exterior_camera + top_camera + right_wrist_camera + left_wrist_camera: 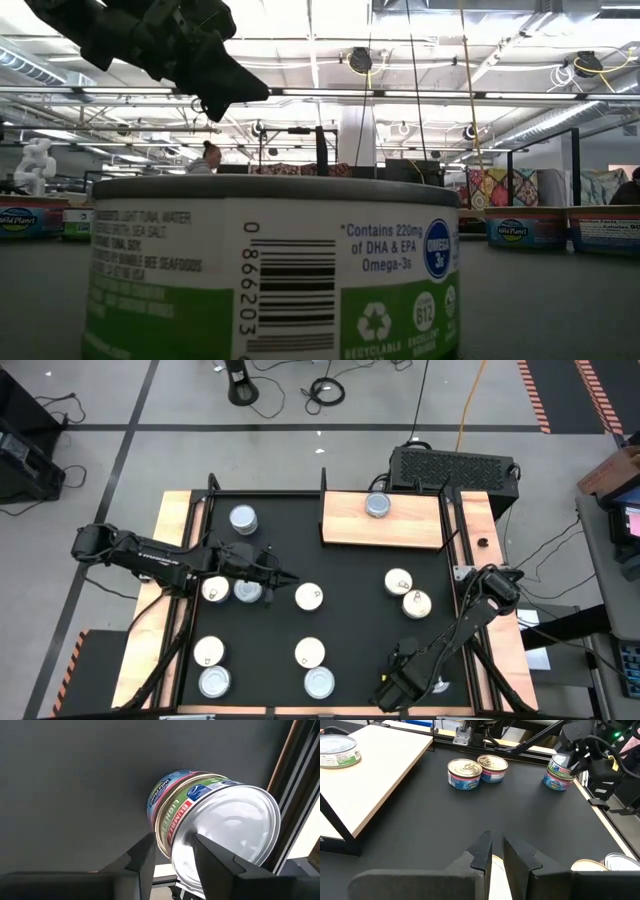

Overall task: Stack canned seafood by type on shelf
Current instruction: Put the green tuna can on the shelf

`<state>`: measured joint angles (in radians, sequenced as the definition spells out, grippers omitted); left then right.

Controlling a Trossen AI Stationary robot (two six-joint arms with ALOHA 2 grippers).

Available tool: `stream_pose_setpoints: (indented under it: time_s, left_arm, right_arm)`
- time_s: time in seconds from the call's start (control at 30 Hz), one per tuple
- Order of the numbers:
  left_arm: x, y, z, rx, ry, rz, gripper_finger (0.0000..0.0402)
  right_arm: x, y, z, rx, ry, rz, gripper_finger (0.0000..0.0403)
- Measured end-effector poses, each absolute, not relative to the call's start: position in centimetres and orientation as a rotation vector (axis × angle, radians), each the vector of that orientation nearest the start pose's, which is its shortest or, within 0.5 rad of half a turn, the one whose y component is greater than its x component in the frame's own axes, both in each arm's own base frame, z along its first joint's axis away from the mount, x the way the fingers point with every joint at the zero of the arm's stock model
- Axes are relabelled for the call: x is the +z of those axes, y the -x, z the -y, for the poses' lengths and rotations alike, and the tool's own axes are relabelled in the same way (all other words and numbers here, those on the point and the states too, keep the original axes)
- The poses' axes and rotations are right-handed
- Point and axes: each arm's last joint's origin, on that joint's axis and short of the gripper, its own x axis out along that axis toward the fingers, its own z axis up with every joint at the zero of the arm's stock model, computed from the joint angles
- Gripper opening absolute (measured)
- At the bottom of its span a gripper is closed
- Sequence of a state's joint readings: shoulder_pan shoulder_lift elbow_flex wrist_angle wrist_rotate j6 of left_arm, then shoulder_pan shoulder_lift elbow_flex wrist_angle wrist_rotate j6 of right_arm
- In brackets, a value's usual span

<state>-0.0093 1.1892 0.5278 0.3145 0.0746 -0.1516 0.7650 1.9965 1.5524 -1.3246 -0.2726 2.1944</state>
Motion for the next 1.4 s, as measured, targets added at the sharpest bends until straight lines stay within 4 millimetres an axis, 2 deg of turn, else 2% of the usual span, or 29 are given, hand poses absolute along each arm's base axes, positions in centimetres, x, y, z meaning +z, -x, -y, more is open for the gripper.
stream_pose_setpoints:
  time_s: [0.2, 0.27, 0.4, 0.6, 0.77, 0.97, 1.17, 1.4]
  left_arm:
    - [21.2, -24.3, 0.4, -0.057, 0.161, -0.353, 0.0045]
    - [21.2, -24.3, 0.4, -0.057, 0.160, -0.354, 0.0045]
    - [21.2, -24.3, 0.4, -0.057, 0.160, -0.354, 0.0045]
    - [21.2, -24.3, 0.4, -0.058, 0.154, -0.355, 0.0045]
    - [21.2, -24.3, 0.4, -0.058, 0.151, -0.354, 0.0045]
    - [21.2, -24.3, 0.4, -0.058, 0.151, -0.354, 0.0045]
    - [21.1, -24.2, 0.4, -0.057, 0.152, -0.367, 0.0045]
    - [21.1, -24.2, 0.4, -0.057, 0.155, -0.373, 0.0044]
  right_arm:
    - [19.9, -25.2, -25.3, -1.293, -0.995, -1.569, 0.0027]
    - [19.9, -25.3, -25.3, -1.275, -0.985, -1.572, 0.0009]
    - [20.2, -25.5, -25.2, -1.271, -0.962, -1.578, 0.0003]
    - [22.9, -26.4, -24.3, -1.283, -0.908, -1.484, 0.0001]
    - [24.4, -27.1, -23.3, -1.260, -0.867, -1.489, 0.0000]
    - [24.4, -28.0, -22.2, -1.223, -0.831, -1.476, 0.0000]
    - [23.4, -27.9, -21.5, -1.233, -0.774, -1.504, 0.0000]
    - [23.2, -28.0, -22.7, -1.140, -0.836, -1.549, 0.0000]
